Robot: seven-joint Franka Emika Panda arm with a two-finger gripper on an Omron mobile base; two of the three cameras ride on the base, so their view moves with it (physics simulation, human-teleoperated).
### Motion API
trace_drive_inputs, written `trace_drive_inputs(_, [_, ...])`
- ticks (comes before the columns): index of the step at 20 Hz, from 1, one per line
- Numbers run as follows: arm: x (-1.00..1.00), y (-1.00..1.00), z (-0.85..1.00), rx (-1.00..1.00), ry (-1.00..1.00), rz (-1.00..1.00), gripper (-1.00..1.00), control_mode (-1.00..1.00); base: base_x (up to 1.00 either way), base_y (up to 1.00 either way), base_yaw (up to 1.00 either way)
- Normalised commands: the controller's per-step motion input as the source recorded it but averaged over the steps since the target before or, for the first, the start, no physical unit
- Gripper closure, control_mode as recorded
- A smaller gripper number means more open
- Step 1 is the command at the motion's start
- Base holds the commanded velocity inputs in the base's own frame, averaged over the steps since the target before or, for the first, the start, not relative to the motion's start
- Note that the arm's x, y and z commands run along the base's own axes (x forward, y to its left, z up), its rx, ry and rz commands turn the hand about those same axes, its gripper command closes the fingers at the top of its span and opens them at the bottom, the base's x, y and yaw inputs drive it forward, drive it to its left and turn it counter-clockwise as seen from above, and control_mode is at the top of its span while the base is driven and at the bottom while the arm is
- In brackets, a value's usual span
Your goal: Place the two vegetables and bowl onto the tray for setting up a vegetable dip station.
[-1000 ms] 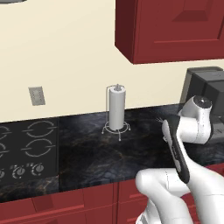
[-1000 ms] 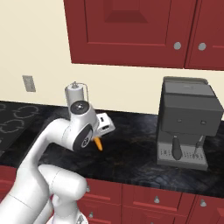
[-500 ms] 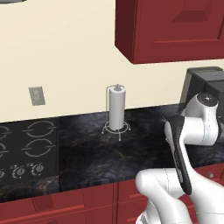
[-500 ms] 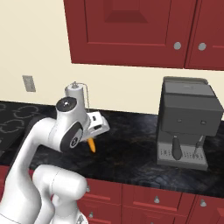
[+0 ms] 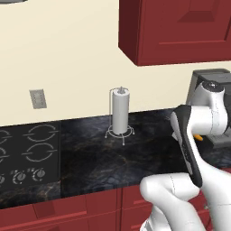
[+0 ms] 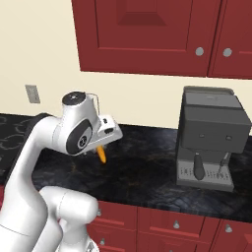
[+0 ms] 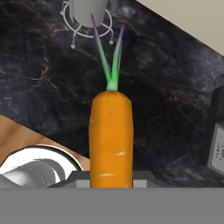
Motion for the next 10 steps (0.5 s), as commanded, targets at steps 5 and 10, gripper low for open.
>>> trace_drive_inputs(5, [-0.09, 0.0, 0.01, 0.0, 0.02, 0.0, 1.0, -1.0, 0.0, 0.0, 0.0])
trace_drive_inputs(10, [-0.32, 0.0, -0.03, 0.0, 0.0, 0.0, 1.0, -1.0, 0.0, 0.0, 0.0])
